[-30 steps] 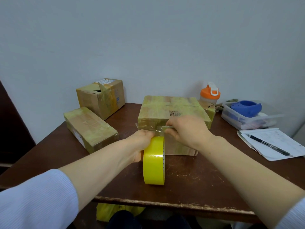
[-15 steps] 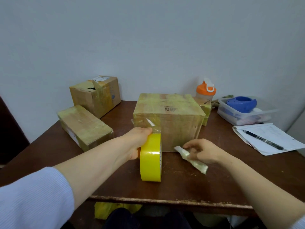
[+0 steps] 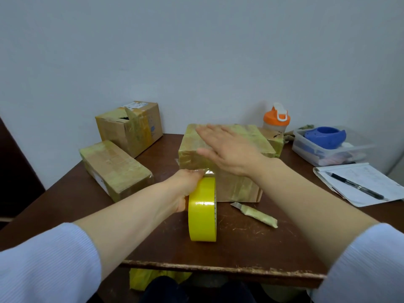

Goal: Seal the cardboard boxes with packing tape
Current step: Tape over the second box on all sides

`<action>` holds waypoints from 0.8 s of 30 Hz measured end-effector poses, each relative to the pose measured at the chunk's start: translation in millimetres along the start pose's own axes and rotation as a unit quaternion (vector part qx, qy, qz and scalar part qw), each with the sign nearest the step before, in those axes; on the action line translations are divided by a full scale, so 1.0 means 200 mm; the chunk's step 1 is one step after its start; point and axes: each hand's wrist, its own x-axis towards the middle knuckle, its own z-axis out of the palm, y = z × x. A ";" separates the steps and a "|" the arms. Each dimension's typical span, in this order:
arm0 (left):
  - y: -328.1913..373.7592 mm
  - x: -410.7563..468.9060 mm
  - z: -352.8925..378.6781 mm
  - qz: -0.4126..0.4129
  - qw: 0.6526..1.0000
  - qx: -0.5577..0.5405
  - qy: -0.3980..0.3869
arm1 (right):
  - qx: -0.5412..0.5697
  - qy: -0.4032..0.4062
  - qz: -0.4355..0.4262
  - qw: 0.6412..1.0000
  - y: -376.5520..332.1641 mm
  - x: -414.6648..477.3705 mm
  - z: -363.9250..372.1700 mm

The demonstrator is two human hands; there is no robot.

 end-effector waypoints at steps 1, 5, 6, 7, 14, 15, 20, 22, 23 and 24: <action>0.00 0.00 0.00 0.006 1.000 0.005 0.002 | -0.022 -0.026 0.003 0.999 0.01 0.03 0.04; -0.01 0.02 0.00 0.010 1.000 0.006 -0.004 | -0.037 -0.029 0.011 0.999 0.06 0.06 0.12; -0.01 0.02 0.00 0.015 1.000 0.008 -0.005 | -0.042 -0.025 0.012 0.999 0.06 0.06 0.12; 0.00 0.02 0.00 0.018 1.000 0.005 -0.002 | -0.048 -0.020 0.010 0.999 0.06 0.06 0.12; -0.01 -0.02 0.00 -0.004 1.000 0.001 -0.008 | -0.031 -0.015 -0.001 0.999 0.06 0.07 0.11; -0.02 -0.02 -0.01 -0.010 1.000 0.010 -0.008 | -0.028 -0.009 0.000 1.000 0.06 0.06 0.11; -0.03 -0.03 -0.05 -0.034 0.999 0.007 -0.017 | -0.080 0.078 0.030 0.993 0.00 0.06 0.18; -0.02 -0.03 -0.07 -0.026 0.999 -0.002 -0.019 | -0.094 0.083 0.034 0.992 -0.01 0.07 0.18; -0.02 -0.03 -0.07 -0.024 0.999 -0.008 -0.021 | -0.093 0.077 0.033 0.992 0.00 0.07 0.17; -0.01 -0.03 -0.07 -0.023 0.999 -0.011 -0.021 | -0.087 0.065 0.028 0.994 0.01 0.07 0.16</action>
